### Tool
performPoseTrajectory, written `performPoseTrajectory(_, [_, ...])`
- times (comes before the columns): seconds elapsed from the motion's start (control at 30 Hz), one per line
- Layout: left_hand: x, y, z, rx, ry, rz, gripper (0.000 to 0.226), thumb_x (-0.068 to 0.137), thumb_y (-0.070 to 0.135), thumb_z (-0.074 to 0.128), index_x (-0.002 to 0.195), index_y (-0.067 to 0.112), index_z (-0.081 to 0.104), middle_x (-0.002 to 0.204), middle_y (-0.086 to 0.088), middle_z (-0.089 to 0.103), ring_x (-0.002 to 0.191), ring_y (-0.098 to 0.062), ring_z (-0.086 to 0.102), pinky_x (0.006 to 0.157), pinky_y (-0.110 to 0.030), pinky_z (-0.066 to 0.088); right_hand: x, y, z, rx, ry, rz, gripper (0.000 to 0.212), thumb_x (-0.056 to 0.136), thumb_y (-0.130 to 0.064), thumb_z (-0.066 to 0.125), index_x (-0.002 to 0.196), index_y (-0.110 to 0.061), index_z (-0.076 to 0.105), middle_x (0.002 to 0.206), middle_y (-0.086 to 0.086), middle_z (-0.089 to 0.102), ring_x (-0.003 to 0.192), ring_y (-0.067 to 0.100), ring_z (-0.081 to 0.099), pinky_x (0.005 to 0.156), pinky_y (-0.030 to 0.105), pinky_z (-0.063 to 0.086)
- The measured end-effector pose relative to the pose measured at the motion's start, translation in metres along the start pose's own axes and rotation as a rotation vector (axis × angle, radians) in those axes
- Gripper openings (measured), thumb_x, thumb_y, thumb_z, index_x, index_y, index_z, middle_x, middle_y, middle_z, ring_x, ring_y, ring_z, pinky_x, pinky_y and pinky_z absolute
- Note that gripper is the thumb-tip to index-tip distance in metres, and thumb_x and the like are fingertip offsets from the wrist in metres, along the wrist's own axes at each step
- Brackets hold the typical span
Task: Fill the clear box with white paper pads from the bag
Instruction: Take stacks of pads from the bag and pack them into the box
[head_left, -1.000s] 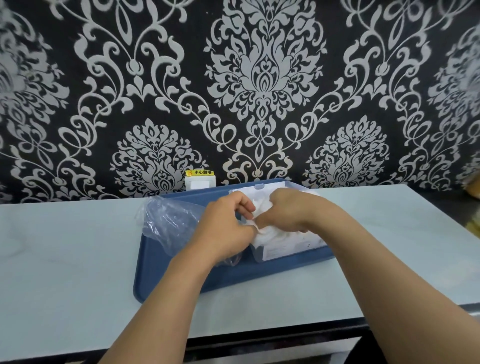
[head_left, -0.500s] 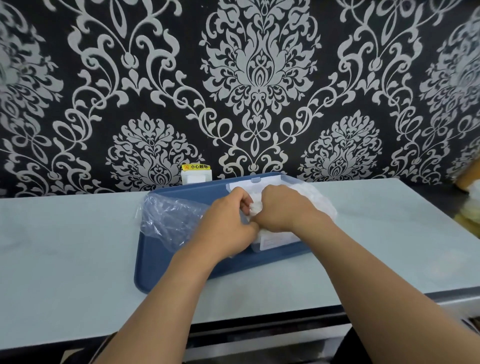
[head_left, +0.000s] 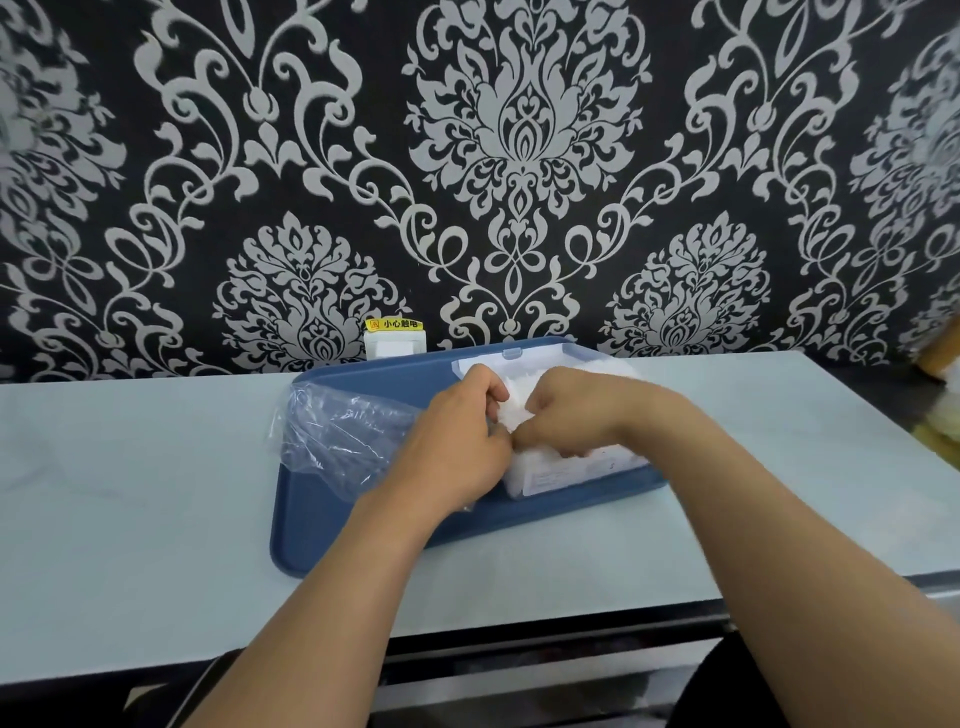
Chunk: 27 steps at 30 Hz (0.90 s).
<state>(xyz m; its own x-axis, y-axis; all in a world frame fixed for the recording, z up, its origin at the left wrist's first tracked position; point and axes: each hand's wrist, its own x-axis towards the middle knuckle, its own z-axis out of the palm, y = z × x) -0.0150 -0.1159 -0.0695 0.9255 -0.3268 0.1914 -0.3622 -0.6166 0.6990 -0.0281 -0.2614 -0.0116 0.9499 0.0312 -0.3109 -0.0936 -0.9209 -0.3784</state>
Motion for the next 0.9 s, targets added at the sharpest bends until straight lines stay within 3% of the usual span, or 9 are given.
performPoseTrajectory(0.1, [0.001, 0.000, 0.000, -0.031, 0.010, -0.021, 0.029, 0.086, 0.007, 0.057, 0.106, 0.028, 0.051, 0.097, 0.012, 0.058, 0.082, -0.013, 0.058, 0.081, -0.042, 0.054, -0.007, 0.013, -0.005, 0.112, -0.029, -0.071, 0.033, 0.094, -0.027, 0.062, 0.067, -0.009, 0.052, 0.064, 0.006, 0.057, 0.061, 0.022, 0.054, 0.059, 0.029, 0.049])
performPoseTrajectory(0.23, [0.004, 0.001, 0.002, -0.095, 0.032, -0.052, 0.033, 0.080, 0.007, 0.062, 0.105, 0.027, 0.051, 0.102, 0.008, 0.060, 0.083, -0.016, 0.060, 0.080, -0.039, 0.054, -0.002, 0.024, 0.007, -0.054, 0.612, -0.287, 0.022, 0.093, -0.035, 0.059, 0.089, -0.019, 0.073, 0.086, -0.001, 0.074, 0.082, 0.018, 0.066, 0.078, 0.038, 0.055])
performPoseTrajectory(0.3, [0.003, -0.001, 0.004, -0.119, 0.048, -0.066, 0.033, 0.080, 0.010, 0.063, 0.105, 0.026, 0.050, 0.108, 0.006, 0.060, 0.083, -0.018, 0.058, 0.079, -0.039, 0.053, 0.001, 0.021, 0.014, -0.099, 0.505, -0.373, 0.032, 0.102, -0.034, 0.045, 0.123, -0.018, 0.063, 0.127, 0.004, 0.066, 0.119, 0.024, 0.059, 0.102, 0.045, 0.045])
performPoseTrajectory(0.4, [0.003, -0.004, 0.001, -0.106, 0.072, -0.069, 0.027, 0.086, 0.012, 0.059, 0.107, 0.026, 0.049, 0.108, 0.004, 0.059, 0.088, -0.018, 0.060, 0.080, -0.041, 0.054, 0.004, 0.016, 0.028, -0.093, 0.135, -0.370, 0.052, 0.106, -0.048, 0.022, 0.152, -0.026, 0.032, 0.162, -0.003, 0.028, 0.154, 0.020, 0.010, 0.123, 0.046, 0.009])
performPoseTrajectory(0.53, [0.005, -0.010, -0.011, -0.124, 0.053, -0.081, 0.039, 0.086, 0.000, 0.055, 0.118, 0.020, 0.049, 0.120, 0.005, 0.056, 0.095, -0.010, 0.057, 0.074, -0.020, 0.044, 0.010, 0.008, 0.035, -0.098, -0.046, -0.207, 0.079, 0.092, -0.075, 0.001, 0.159, -0.034, 0.001, 0.166, -0.018, -0.011, 0.151, 0.006, -0.020, 0.122, 0.041, -0.014])
performPoseTrajectory(0.7, [0.005, -0.017, -0.015, -0.150, 0.073, -0.085, 0.034, 0.088, 0.006, 0.059, 0.118, 0.021, 0.053, 0.119, 0.003, 0.062, 0.099, -0.012, 0.061, 0.078, -0.023, 0.047, 0.013, -0.001, 0.036, 0.044, -0.030, -0.247, 0.083, 0.091, -0.078, 0.009, 0.160, -0.031, 0.005, 0.168, -0.012, -0.002, 0.153, 0.009, -0.012, 0.123, 0.041, -0.009])
performPoseTrajectory(0.8, [0.007, -0.016, -0.011, -0.053, 0.127, -0.018, 0.045, 0.089, 0.016, 0.063, 0.132, 0.024, 0.053, 0.132, 0.004, 0.060, 0.109, -0.015, 0.062, 0.091, -0.029, 0.049, 0.004, 0.009, 0.021, 0.469, 0.313, -0.313, 0.069, 0.097, -0.068, 0.031, 0.152, -0.028, 0.037, 0.158, -0.005, 0.040, 0.141, 0.009, 0.037, 0.118, 0.034, 0.026])
performPoseTrajectory(0.87, [0.005, -0.007, -0.008, 0.043, 0.178, 0.066, 0.053, 0.096, 0.027, 0.058, 0.147, 0.024, 0.043, 0.152, 0.008, 0.043, 0.138, -0.014, 0.042, 0.111, -0.028, 0.033, 0.007, 0.029, 0.010, 0.258, 0.698, -0.263, 0.065, 0.098, -0.065, 0.030, 0.144, -0.024, 0.050, 0.149, -0.002, 0.052, 0.133, 0.013, 0.047, 0.112, 0.039, 0.037])
performPoseTrajectory(0.9, [0.005, 0.000, -0.004, 0.082, 0.176, 0.104, 0.057, 0.100, 0.035, 0.052, 0.153, 0.023, 0.036, 0.160, 0.009, 0.033, 0.148, -0.012, 0.028, 0.117, -0.028, 0.024, 0.010, 0.042, 0.005, 0.074, 0.764, -0.183, 0.068, 0.098, -0.066, 0.025, 0.146, -0.024, 0.048, 0.152, -0.001, 0.048, 0.141, 0.018, 0.040, 0.116, 0.044, 0.032])
